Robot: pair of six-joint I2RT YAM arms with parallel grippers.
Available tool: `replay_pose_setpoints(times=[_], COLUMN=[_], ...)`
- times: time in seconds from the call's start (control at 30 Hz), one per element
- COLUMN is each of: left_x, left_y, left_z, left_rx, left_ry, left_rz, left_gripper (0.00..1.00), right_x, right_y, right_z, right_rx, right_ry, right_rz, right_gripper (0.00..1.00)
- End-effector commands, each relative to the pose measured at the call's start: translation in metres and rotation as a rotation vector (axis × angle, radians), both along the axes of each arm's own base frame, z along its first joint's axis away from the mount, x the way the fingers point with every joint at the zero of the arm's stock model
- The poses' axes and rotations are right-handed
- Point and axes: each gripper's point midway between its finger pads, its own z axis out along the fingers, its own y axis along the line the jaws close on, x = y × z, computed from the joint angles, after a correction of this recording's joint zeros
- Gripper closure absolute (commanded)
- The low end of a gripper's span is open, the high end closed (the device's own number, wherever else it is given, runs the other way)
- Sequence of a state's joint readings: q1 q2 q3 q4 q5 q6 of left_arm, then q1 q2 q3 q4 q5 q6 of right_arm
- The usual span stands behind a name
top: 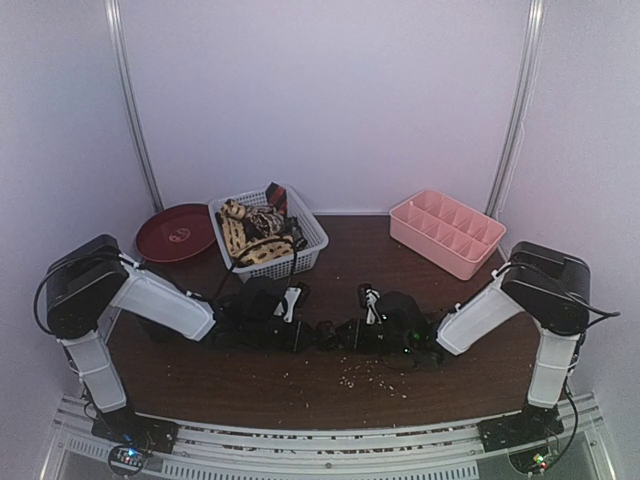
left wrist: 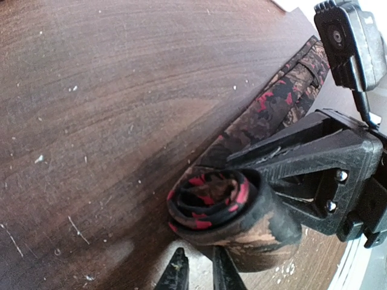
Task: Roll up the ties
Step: Roll the tie at the center of the board.
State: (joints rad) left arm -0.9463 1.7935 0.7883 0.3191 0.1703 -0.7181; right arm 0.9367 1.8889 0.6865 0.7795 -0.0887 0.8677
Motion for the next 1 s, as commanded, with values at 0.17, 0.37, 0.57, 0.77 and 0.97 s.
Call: replay_pose_setpoints(times=[0.17,0.37,0.57,0.77,0.97], left_x=[0.007,0.008,0.01,0.011,0.014], left_y=[-0.011,-0.015,-0.021,-0.027,-0.03], left_z=[0.019,0.018,0.019,0.017,0.016], left_rx=[-0.031,-0.034,-0.039,-0.042,-0.042], left_ry=[-0.03,-0.022,-0.016,-0.008,-0.005], left_rz=[0.006,0.002,-0.008,-0.017,-0.011], left_gripper=[0.85,0.88,0.89,0.89,0.89], right_x=[0.008,0.009,0.013,0.011,0.006], right_y=[-0.013,-0.018,-0.035,-0.034,-0.02], right_z=[0.011,0.01,0.016,0.036,0.04], right_rx=[-0.001,-0.033,-0.065,-0.019,0.013], right_ry=[-0.02,-0.015,-0.032,-0.05,-0.032], right_rz=[-0.051,-0.064,-0.116,-0.108,-0.068], right_gripper=[0.83,0.83,0.82,0.7,0.58])
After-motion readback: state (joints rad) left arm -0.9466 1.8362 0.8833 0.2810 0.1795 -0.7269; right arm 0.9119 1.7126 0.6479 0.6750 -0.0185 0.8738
